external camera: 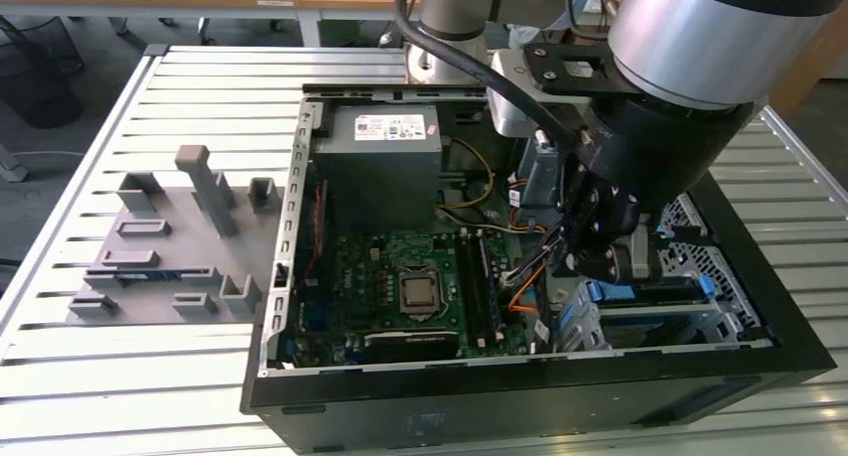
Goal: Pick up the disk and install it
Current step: 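Insert the first disk wire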
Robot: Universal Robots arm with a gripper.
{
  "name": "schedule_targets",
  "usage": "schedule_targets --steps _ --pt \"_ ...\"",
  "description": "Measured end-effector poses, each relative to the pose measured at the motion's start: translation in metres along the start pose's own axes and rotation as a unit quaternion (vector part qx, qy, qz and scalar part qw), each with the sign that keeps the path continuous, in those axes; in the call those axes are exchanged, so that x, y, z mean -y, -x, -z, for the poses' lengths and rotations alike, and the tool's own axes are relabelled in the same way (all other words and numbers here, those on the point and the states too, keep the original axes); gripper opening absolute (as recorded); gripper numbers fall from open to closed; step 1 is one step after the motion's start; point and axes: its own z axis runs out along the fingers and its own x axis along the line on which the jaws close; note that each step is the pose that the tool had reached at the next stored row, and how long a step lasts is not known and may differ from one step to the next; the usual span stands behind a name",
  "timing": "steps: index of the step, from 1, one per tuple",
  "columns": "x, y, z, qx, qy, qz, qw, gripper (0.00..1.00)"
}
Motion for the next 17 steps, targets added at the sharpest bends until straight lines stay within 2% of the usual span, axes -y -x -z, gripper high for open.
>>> schedule_targets --steps 10,17 --pt "-0.0072 -0.0003 -0.0004 0.0000 0.0000 0.000 1.0000 0.11" --pt "-0.0065 -0.0002 -0.0004 0.0000 0.0000 0.000 1.0000 0.11"
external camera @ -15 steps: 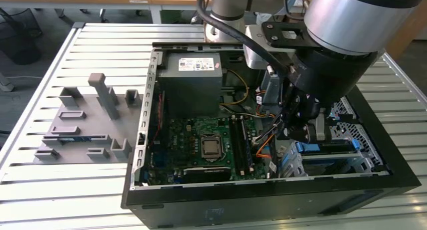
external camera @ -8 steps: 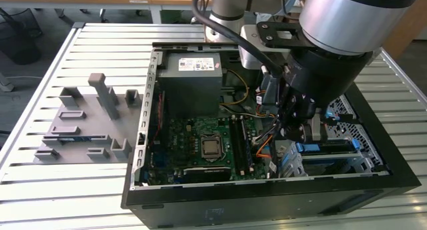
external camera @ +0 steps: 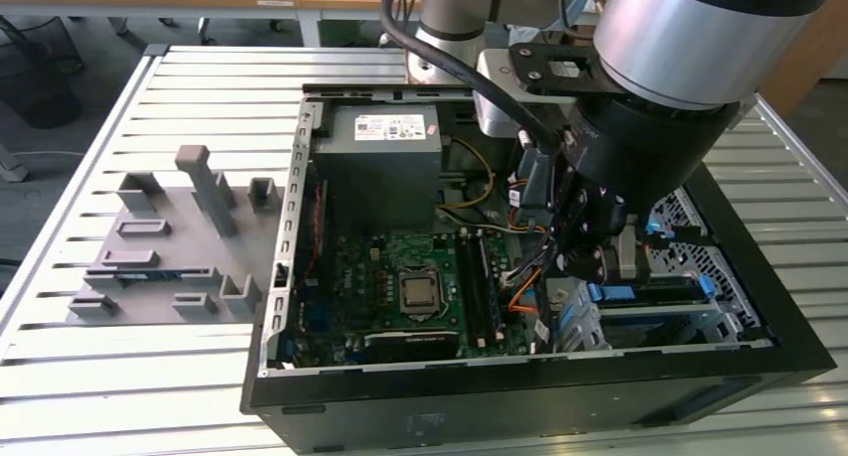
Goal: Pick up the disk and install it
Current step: 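Insert the first disk wire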
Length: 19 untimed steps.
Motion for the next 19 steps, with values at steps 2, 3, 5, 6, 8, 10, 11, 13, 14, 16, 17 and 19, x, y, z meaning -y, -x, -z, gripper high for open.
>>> schedule_targets --steps 2,3,5,6,8,10,11,13,14,16,17,19 --pt "0.0000 0.0000 0.0000 0.0000 0.0000 0.000 1.0000 0.11" --pt "0.0005 0.0000 0.0000 0.0000 0.0000 0.000 1.0000 0.11" --pt "0.0011 0.0000 0.0001 0.0000 0.0000 0.000 1.0000 0.11" --pt "0.0011 0.0000 0.0001 0.0000 0.0000 0.000 1.0000 0.11" --pt "0.0012 0.0000 0.0000 0.0000 0.0000 0.000 1.0000 0.11" --pt "0.0015 0.0001 0.0001 0.0000 0.0000 0.000 1.0000 0.11" --pt "0.0019 0.0001 0.0001 0.0000 0.0000 0.000 1.0000 0.11" --pt "0.0026 0.0001 0.0000 0.0001 0.0000 0.000 1.0000 0.11" --pt "0.0034 0.0001 0.0001 0.0000 0.0000 0.000 1.0000 0.11" --pt "0.0056 0.0002 0.0001 0.0000 0.0000 0.000 1.0000 0.11" --pt "0.0068 0.0003 0.0002 0.0000 0.0000 0.000 1.0000 0.11" --pt "0.0092 0.0003 0.0003 0.0000 0.0000 0.000 1.0000 0.11"
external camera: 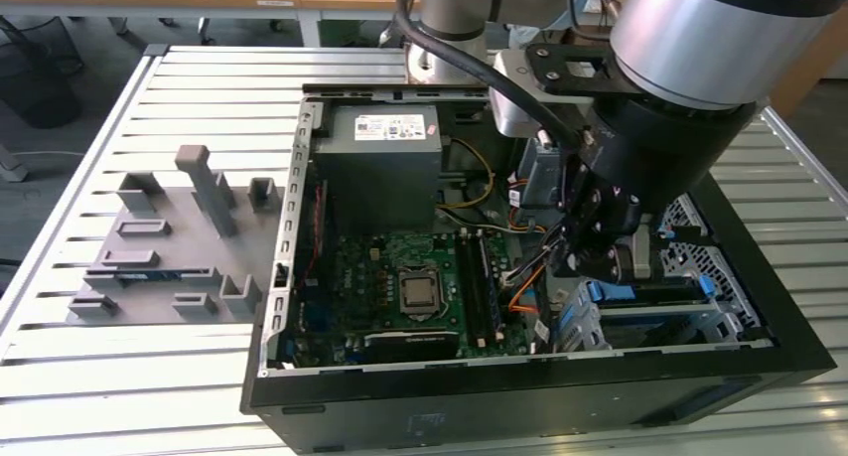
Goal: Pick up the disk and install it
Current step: 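Insert the first disk wire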
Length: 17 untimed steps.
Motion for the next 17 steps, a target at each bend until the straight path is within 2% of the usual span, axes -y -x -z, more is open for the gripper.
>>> schedule_targets --steps 7,10,13,17 --pt "0.0072 0.0002 0.0002 0.0000 0.0000 0.000 1.0000 0.11" --pt "0.0124 0.0004 0.0004 0.0000 0.0000 0.000 1.0000 0.11" --pt "0.0214 0.0007 0.0006 0.0000 0.0000 0.000 1.0000 0.11" --pt "0.0384 0.0013 0.0010 0.0000 0.0000 0.000 1.0000 0.11"
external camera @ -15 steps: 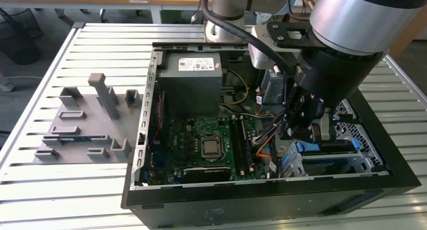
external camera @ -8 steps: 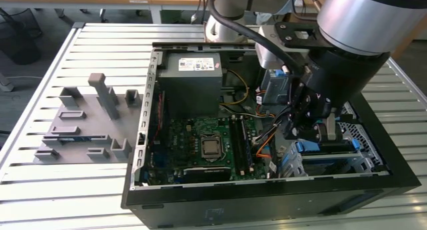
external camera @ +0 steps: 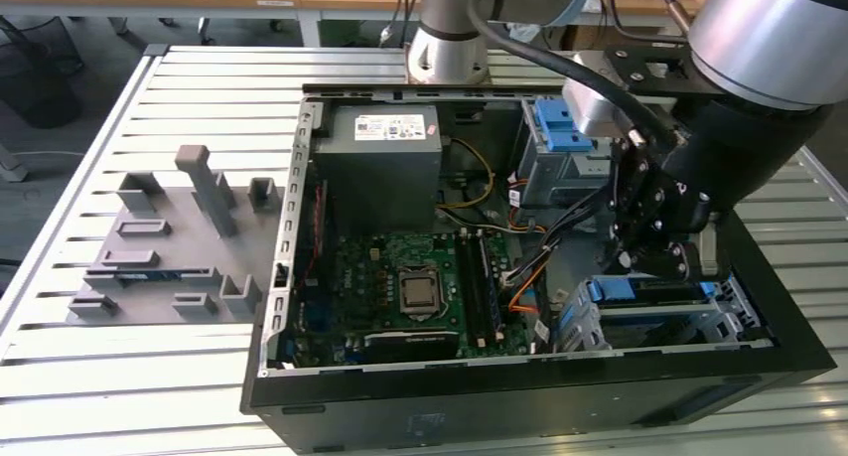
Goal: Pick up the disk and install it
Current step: 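Insert the first disk wire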
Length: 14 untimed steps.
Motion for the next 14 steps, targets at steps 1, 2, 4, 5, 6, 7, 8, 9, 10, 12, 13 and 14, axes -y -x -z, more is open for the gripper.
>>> schedule_targets --steps 1,2,4,5,6,7,8,9,10,12,13,14 --pt "0.0037 0.0001 0.0001 0.0000 0.0000 0.000 1.0000 0.11" --pt "0.0061 0.0002 0.0002 0.0000 0.0000 0.000 1.0000 0.11" --pt "0.0071 0.0003 0.0002 0.0000 0.0000 0.000 1.0000 0.11" --pt "0.0072 0.0003 0.0002 0.0000 0.0000 0.000 1.0000 0.11" --pt "0.0074 0.0003 0.0002 0.0000 0.0000 0.000 1.0000 0.11" --pt "0.0076 0.0003 0.0002 0.0000 0.0000 0.000 1.0000 0.11" --pt "0.0077 0.0003 0.0002 0.0000 0.0000 0.000 1.0000 0.11" --pt "0.0077 0.0003 0.0002 0.0000 -0.0004 0.000 1.0000 0.11" --pt "0.0077 0.0002 0.0002 -0.0001 -0.0027 0.000 1.0000 0.11" --pt "0.0078 0.0002 0.0002 0.0002 -0.0112 0.000 0.9999 0.11" --pt "0.0082 0.0003 0.0002 0.0002 -0.0129 0.000 0.9999 0.11" --pt "0.0094 0.0003 0.0004 0.0002 -0.0129 0.000 0.9999 0.11"
